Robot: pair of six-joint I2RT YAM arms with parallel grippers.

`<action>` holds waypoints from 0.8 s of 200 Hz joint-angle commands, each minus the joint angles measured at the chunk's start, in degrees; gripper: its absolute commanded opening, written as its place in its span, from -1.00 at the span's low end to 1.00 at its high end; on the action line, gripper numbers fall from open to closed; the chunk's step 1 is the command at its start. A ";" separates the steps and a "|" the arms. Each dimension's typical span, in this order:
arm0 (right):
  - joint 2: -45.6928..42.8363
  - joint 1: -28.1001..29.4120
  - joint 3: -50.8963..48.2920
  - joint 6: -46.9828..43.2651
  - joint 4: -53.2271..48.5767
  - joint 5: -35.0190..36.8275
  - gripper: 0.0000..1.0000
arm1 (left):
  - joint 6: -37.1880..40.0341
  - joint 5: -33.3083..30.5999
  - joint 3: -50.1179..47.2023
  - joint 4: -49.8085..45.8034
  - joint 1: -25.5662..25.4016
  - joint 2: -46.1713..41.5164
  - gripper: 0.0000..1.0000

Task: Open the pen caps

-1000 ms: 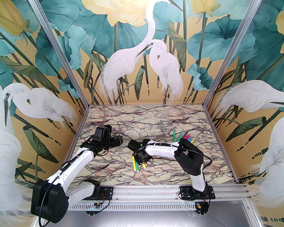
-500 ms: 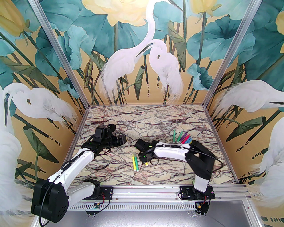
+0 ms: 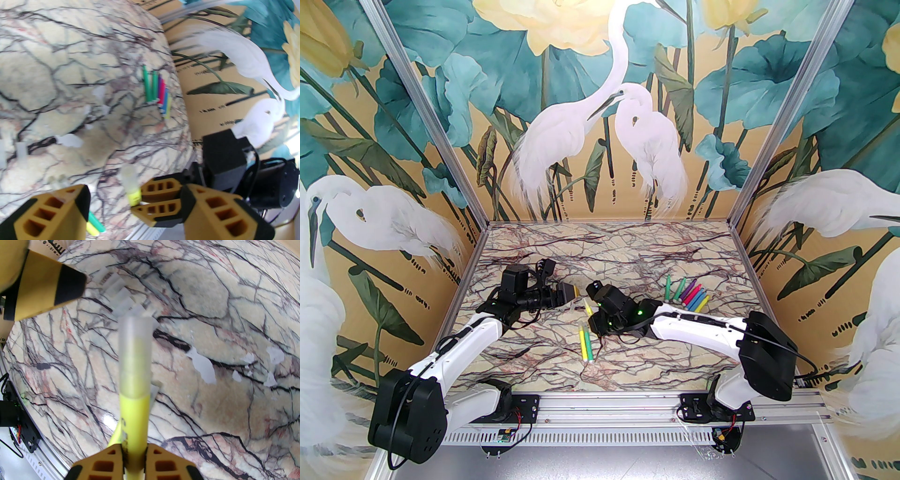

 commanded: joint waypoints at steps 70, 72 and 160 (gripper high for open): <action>-3.10 0.25 2.58 -2.19 1.45 -2.01 -0.75 | 1.01 3.51 1.22 0.64 -3.18 2.74 0.21; -3.15 0.24 2.63 -2.18 1.53 -2.09 -0.75 | 1.01 3.41 1.22 0.62 -3.26 2.74 0.21; -1.85 0.44 3.66 -3.16 2.48 -3.95 -0.74 | 1.20 2.37 2.53 -0.42 -3.28 3.53 -0.05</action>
